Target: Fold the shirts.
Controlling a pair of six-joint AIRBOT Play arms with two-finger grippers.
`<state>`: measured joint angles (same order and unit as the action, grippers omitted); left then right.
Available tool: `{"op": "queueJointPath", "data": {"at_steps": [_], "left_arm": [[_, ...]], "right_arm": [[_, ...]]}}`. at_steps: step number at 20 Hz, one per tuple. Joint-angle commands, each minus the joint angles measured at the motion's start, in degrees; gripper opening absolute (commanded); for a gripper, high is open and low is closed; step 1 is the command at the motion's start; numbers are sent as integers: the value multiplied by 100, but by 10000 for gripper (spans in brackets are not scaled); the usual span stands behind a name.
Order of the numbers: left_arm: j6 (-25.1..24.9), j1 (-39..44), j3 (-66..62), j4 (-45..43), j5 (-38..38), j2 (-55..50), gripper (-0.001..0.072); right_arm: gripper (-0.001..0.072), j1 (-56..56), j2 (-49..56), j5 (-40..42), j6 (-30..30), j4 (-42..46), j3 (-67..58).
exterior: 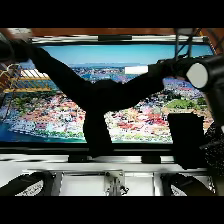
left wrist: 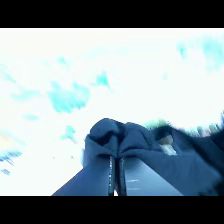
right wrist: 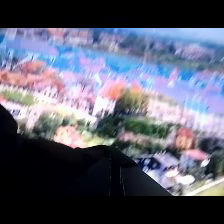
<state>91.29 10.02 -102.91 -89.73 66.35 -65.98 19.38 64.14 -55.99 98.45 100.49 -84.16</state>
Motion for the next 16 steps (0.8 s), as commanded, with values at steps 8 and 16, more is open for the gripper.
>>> {"op": "queueJointPath", "data": {"at_steps": [8, 16], "left_arm": [[487, -1034, -1521, -649, -66, 616, 49], [376, -1034, -949, 87, 487, 728, 49]], "right_arm": [[63, -4, -1628, 1700, 612, 2505, -7], [63, -2, -1499, -935, 1335, 1797, 2]]}}
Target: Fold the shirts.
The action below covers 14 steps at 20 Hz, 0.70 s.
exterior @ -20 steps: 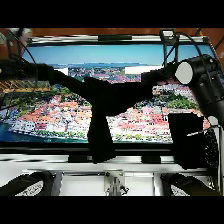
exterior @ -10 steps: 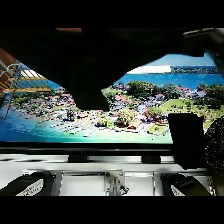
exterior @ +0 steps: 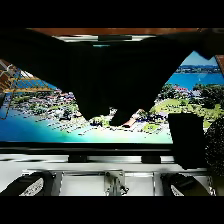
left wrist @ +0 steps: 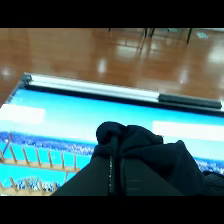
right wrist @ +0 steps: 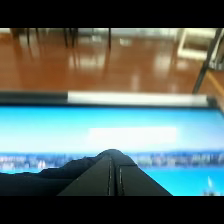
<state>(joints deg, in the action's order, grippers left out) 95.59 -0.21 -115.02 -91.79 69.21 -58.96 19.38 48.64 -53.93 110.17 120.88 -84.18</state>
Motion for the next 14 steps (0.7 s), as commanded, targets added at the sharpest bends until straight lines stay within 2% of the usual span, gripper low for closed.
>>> {"op": "queueJointPath", "data": {"at_steps": [1, 3, 8, 14], "left_arm": [[-57, -11, 466, 411, 243, 26, 50], [-101, -11, 905, 485, 313, 26, 49], [-146, -11, 2070, 632, 295, 22, 50], [-136, -11, 3919, 1091, -260, -13, 50]], "right_arm": [[63, -2, 116, -1381, 157, -238, 4], [63, -4, 251, -1512, 61, -214, 4], [63, -2, 820, -1104, 59, -203, 4], [63, -17, 2387, -1574, 79, -542, 4]]}}
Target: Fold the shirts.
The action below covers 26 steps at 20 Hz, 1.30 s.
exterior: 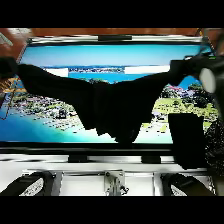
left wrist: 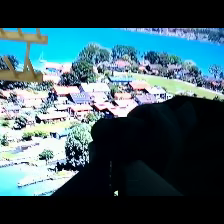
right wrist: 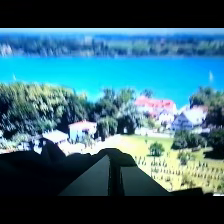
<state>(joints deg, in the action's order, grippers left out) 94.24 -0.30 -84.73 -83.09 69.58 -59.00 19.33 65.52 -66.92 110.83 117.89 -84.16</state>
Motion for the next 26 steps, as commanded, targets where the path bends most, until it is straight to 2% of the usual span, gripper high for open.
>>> {"op": "queueJointPath", "data": {"at_steps": [1, 2, 3, 4, 5, 9, 10, 13, 17, 19, 26], "left_arm": [[17, -2, 1252, 280, -396, -9, 50], [15, -2, 1585, 382, -487, -7, 50], [13, -2, 1878, 562, -581, -7, 50], [-11, 2, 2098, 763, -695, -7, 50], [-72, 24, 2214, 894, -791, -7, 50], [-72, 166, 2238, 990, -1169, 13, 50], [-72, 179, 2240, 1014, -1211, 13, 50], [-79, 186, 2240, 1010, -1217, 13, 50], [-229, 184, 2240, 1008, -1196, 13, 50], [-363, 181, 2240, 1005, -1196, 13, 50], [-356, 181, 2240, 1008, -1196, 13, 50]], "right_arm": [[63, -52, 999, -304, 11, -531, 2], [65, -122, 1250, -267, -44, -918, 2], [154, -216, 1473, -168, -264, -1495, 2], [387, -323, 1626, -87, -682, -2205, 0], [505, -452, 1722, -42, -1014, -2997, 0], [524, -713, 1558, -44, -2083, -5239, -4], [625, -634, 1515, -44, -2262, -5626, -4], [625, -136, 1731, 15, -2413, -5788, 2], [625, 378, 2531, 44, -2430, -6074, 0], [625, 442, 2750, 48, -2441, -6111, 0], [625, 442, 3287, 310, -2452, -6496, 2]]}}
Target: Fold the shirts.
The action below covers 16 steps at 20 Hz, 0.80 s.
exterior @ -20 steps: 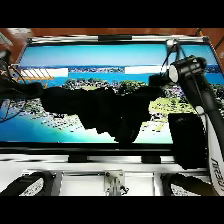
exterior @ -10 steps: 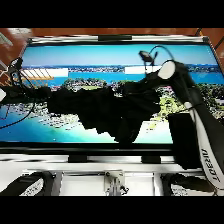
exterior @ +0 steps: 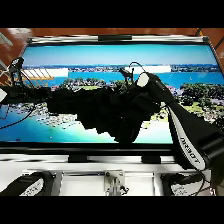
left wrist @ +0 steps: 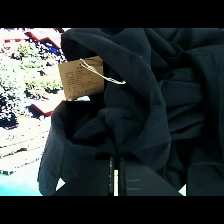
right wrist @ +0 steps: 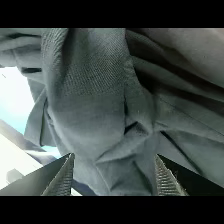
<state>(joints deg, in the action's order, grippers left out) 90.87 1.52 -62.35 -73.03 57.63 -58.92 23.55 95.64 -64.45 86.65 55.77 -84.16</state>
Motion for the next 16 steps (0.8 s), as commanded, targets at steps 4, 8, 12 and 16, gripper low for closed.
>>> {"op": "queueJointPath", "data": {"at_steps": [4, 8, 12, 16], "left_arm": [[-24, 0, 2, 2, -2, 2, 50], [-24, 0, 2, 2, -17, 2, 50], [-24, 0, 2, 2, -17, 2, 50], [-22, 4, 2, 4, -15, 2, 50]], "right_arm": [[625, 20, 621, 107, -33, -455, 0], [524, 20, 793, 527, -98, -1252, 0], [62, -144, 592, 573, -1237, -2719, -197], [62, -573, 358, 1399, -1840, -3414, -1300]]}}
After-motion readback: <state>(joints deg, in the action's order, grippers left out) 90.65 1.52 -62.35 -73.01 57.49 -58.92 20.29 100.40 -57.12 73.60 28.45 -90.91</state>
